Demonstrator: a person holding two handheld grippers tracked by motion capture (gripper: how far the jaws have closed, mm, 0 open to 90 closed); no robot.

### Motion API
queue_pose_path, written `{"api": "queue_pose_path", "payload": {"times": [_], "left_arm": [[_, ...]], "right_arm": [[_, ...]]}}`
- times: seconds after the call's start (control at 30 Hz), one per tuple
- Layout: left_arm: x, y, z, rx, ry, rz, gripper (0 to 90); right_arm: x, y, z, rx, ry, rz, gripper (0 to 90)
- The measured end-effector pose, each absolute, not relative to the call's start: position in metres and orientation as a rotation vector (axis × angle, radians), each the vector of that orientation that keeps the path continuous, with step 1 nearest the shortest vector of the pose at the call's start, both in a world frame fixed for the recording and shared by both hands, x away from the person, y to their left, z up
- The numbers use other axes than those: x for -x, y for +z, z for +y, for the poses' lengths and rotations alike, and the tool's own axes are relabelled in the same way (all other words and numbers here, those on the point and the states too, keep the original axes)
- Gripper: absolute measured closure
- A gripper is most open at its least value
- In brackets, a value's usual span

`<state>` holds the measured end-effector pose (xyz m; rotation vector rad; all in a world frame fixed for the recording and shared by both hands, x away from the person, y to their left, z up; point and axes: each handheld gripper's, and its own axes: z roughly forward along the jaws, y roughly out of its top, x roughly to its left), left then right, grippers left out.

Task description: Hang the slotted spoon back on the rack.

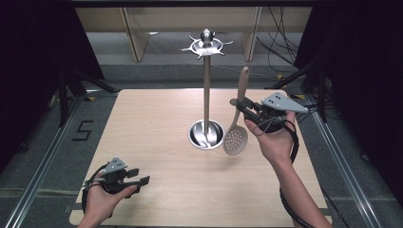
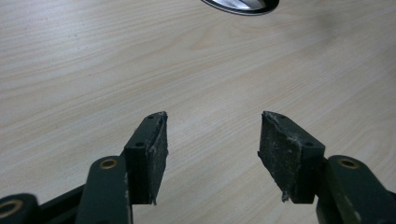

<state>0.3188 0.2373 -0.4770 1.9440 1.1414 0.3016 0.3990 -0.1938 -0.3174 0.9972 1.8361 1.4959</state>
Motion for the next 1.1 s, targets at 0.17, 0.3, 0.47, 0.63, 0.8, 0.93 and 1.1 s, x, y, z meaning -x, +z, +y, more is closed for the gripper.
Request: {"api": "queue_pose_path", "payload": {"times": [0.17,0.3,0.47,0.63,0.8,0.93,1.1], "left_arm": [[-0.319,-0.477,0.236,-1.948,0.3,1.144,41.4],[-0.319,-0.477,0.237,-1.943,0.3,1.141,41.5],[-0.319,-0.477,0.236,-1.942,0.302,1.14,41.5],[-0.319,-0.478,0.237,-1.94,0.305,1.141,41.5],[-0.319,-0.477,0.236,-1.946,0.303,1.146,41.5],[-0.319,-0.477,0.236,-1.95,0.299,1.148,41.5],[-0.32,-0.477,0.238,-1.983,0.297,1.134,41.5]], "right_arm": [[-0.403,-0.315,-0.192,-0.975,1.487,1.84,74.4],[-0.404,-0.313,-0.189,-0.984,1.49,1.841,74.4],[-0.406,-0.313,-0.187,-0.967,1.489,1.85,74.4],[-0.409,-0.312,-0.183,-0.969,1.508,1.856,74.4],[-0.411,-0.308,-0.18,-0.978,1.503,1.856,74.4],[-0.414,-0.305,-0.178,-0.958,1.506,1.86,74.4],[-0.416,-0.303,-0.175,-0.966,1.513,1.863,74.4]]}}
